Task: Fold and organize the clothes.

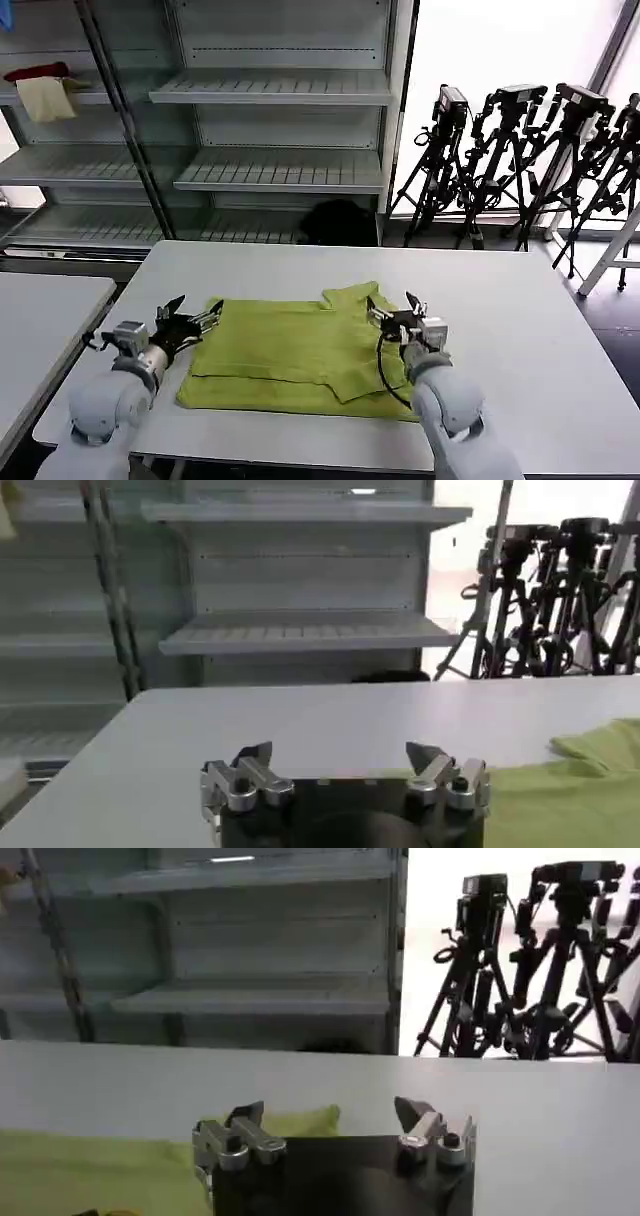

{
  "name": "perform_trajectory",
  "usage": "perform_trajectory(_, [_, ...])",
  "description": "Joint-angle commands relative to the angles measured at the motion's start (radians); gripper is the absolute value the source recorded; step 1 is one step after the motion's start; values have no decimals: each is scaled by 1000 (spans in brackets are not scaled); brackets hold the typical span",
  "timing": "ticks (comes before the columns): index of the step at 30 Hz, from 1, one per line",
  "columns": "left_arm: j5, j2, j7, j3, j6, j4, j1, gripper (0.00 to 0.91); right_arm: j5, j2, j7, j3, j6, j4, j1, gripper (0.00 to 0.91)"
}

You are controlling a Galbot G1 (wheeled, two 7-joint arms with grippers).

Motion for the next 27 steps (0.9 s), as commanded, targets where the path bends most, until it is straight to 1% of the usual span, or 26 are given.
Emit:
perform_trajectory(1, [66,40,55,116,1,271,-222,907,30,13,4,-24,1,-219,161,907])
perform_trajectory(7, [108,32,61,132,1,319,-232,907,27,18,3,-25,2,-234,166,907])
perform_trajectory(20, [94,20,68,110,0,265,-159,907,-6,31,0,-20,3,-258,166,907])
perform_trajectory(22, [98,16,68,111,0,270,-158,877,-12,34,-2,-22,3,-262,166,907])
perform_trajectory(23, [98,16,68,111,0,271,-156,836,-15,35,-3,-23,3,-264,166,907])
perform_trajectory(24, [100,15,68,111,0,272,-155,836,-22,40,-5,-23,3,-268,166,907])
perform_trajectory(26, [100,12,68,111,0,272,-153,806,-33,48,-8,-23,4,-280,166,856])
perform_trajectory(27, [100,11,67,110,0,272,-153,776,-37,52,-8,-24,4,-286,166,806])
